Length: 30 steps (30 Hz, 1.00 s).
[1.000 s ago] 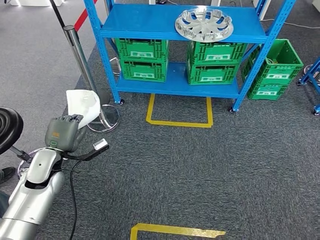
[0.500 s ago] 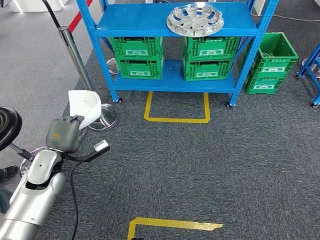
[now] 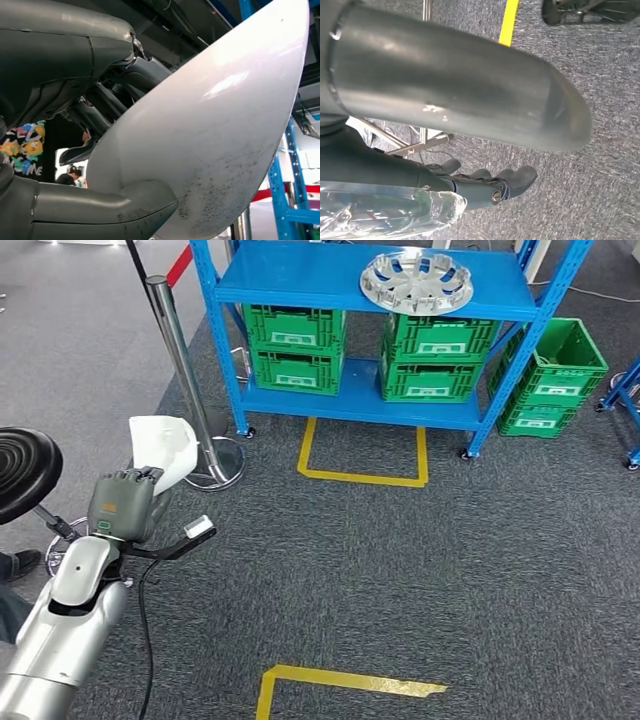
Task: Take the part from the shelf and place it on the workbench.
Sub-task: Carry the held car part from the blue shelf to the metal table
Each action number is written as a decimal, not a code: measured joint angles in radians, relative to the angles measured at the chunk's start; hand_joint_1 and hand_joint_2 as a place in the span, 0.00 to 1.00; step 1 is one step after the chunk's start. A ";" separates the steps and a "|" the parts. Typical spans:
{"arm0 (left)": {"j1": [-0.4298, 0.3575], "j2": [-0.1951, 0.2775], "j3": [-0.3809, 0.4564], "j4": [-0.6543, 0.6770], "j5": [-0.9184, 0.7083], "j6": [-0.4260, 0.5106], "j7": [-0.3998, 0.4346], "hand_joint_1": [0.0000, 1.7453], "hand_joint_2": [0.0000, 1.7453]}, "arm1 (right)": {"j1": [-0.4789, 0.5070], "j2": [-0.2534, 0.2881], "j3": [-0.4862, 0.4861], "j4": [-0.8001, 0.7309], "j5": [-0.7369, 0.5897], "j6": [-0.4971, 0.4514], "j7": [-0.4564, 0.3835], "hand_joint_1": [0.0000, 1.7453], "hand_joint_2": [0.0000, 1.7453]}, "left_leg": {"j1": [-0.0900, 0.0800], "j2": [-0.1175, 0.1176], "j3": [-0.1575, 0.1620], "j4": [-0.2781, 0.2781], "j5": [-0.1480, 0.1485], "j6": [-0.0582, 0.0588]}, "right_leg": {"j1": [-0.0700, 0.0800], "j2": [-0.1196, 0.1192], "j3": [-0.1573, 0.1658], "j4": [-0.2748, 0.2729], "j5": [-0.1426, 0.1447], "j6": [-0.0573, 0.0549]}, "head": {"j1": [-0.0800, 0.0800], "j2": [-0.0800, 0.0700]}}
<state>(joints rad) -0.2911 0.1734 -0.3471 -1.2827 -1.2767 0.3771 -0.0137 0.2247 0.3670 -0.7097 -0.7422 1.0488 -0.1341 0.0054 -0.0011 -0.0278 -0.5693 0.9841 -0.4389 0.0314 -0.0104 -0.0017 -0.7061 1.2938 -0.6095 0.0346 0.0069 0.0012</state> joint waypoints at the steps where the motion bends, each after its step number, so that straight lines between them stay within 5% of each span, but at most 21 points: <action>1: 0.001 0.000 0.001 0.001 0.000 0.000 0.000 1.00 1.00 | -0.001 0.000 -0.003 0.005 0.006 -0.003 -0.002 0.00 0.00 | -0.001 -0.009 -0.003 0.001 0.003 -0.001 | 0.000 0.001 0.014 -0.017 0.016 -0.001 | 0.000 0.000; 4: 0.001 -0.001 0.004 0.001 0.000 -0.001 0.001 1.00 1.00 | -0.009 0.000 -0.011 0.017 0.020 -0.013 -0.006 0.00 0.00 | -0.002 -0.037 -0.009 0.005 0.008 -0.008 | -0.002 0.055 0.128 -0.215 0.100 -0.015 | 0.000 0.000; 6: -0.001 -0.001 0.008 0.001 -0.001 -0.002 0.003 1.00 1.00 | -0.014 -0.001 -0.017 0.026 0.026 -0.019 -0.008 0.00 0.00 | 0.000 -0.055 -0.020 0.009 0.014 -0.019 | -0.003 0.091 0.167 -0.286 0.112 -0.021 | -0.001 0.000; 9: 0.000 0.001 0.015 0.001 -0.002 -0.003 0.004 1.00 1.00 | -0.018 -0.001 -0.022 0.037 0.034 -0.021 -0.009 0.00 0.00 | 0.005 -0.075 -0.035 0.014 0.021 -0.039 | -0.003 0.062 0.169 -0.295 0.117 -0.030 | -0.001 0.000; 11: -0.001 0.005 0.017 0.001 -0.003 -0.003 0.004 1.00 1.00 | -0.022 0.000 -0.026 0.042 0.039 -0.021 -0.010 0.00 0.00 | 0.004 -0.037 -0.061 0.065 -0.014 -0.049 | -0.008 0.033 0.170 -0.301 0.124 -0.040 | -0.009 0.000; 14: -0.003 0.007 0.018 0.003 -0.003 -0.005 0.005 1.00 1.00 | -0.026 0.000 -0.034 0.052 0.043 -0.020 -0.012 0.00 0.00 | 0.011 0.015 -0.146 0.253 -0.106 -0.065 | -0.008 -0.011 0.166 -0.301 0.125 -0.044 | -0.017 0.000; 16: 0.000 0.008 0.018 0.006 -0.003 -0.006 0.005 1.00 1.00 | -0.029 0.000 -0.038 0.057 0.045 -0.020 -0.011 0.00 0.00 | 0.017 0.021 -0.155 0.286 -0.102 -0.071 | -0.008 -0.040 0.165 -0.300 0.124 -0.043 | -0.017 0.000; 17: 0.000 0.009 0.019 0.007 -0.003 -0.006 0.005 1.00 1.00 | -0.030 0.000 -0.039 0.059 0.046 -0.020 -0.011 0.00 0.00 | 0.018 0.027 -0.128 0.241 -0.074 -0.071 | -0.008 -0.053 0.165 -0.300 0.124 -0.042 | -0.017 0.000; 19: -0.003 0.010 0.021 0.009 -0.004 -0.005 0.005 1.00 1.00 | -0.035 0.000 -0.040 0.063 0.049 -0.020 -0.013 0.00 0.00 | 0.014 0.069 -0.049 0.102 -0.017 -0.067 | -0.005 -0.076 0.168 -0.300 0.121 -0.036 | -0.017 0.000; 21: -0.008 0.010 0.023 0.009 -0.005 -0.004 0.005 1.00 1.00 | -0.040 0.000 -0.044 0.067 0.054 -0.020 -0.016 0.00 0.00 | 0.005 0.103 -0.007 0.020 -0.001 -0.053 | 0.002 -0.096 0.170 -0.298 0.118 -0.026 | -0.018 0.000; 24: -0.008 0.016 0.026 0.013 -0.009 -0.003 0.005 1.00 1.00 | -0.047 0.000 -0.053 0.074 0.063 -0.021 -0.020 0.00 0.00 | 0.002 0.082 -0.013 0.011 -0.001 -0.030 | 0.002 -0.120 0.170 -0.298 0.114 -0.011 | -0.019 0.000; 26: -0.008 0.020 0.031 0.016 -0.012 -0.002 0.005 1.00 1.00 | -0.051 0.000 -0.057 0.081 0.066 -0.024 -0.023 0.00 0.00 | 0.005 0.059 -0.016 0.007 0.006 -0.017 | -0.001 -0.087 0.152 -0.260 0.084 -0.002 | -0.015 0.000; 28: -0.010 0.021 0.036 0.020 -0.012 0.000 0.005 1.00 1.00 | -0.054 0.000 -0.062 0.092 0.072 -0.030 -0.025 0.00 0.00 | 0.006 0.036 -0.019 0.005 0.010 -0.008 | -0.002 -0.030 0.097 -0.140 0.020 -0.001 | -0.011 0.000; 30: -0.008 0.023 0.041 0.028 -0.012 0.002 0.004 1.00 1.00 | -0.056 0.000 -0.067 0.105 0.080 -0.037 -0.025 0.00 0.00 | 0.003 0.010 -0.022 0.006 0.013 -0.003 | -0.001 -0.005 0.036 -0.020 -0.020 -0.003 | -0.011 0.000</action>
<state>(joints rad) -0.2991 0.1960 -0.3066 -1.2548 -1.2890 0.3788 -0.0099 0.1682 0.3666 -0.7763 -0.6368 1.1287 -0.1707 -0.0198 0.0016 -0.0177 -0.5918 0.9901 -0.4262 0.0285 -0.0110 -0.0072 -0.6705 1.2742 -0.6299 0.0313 -0.0040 0.0011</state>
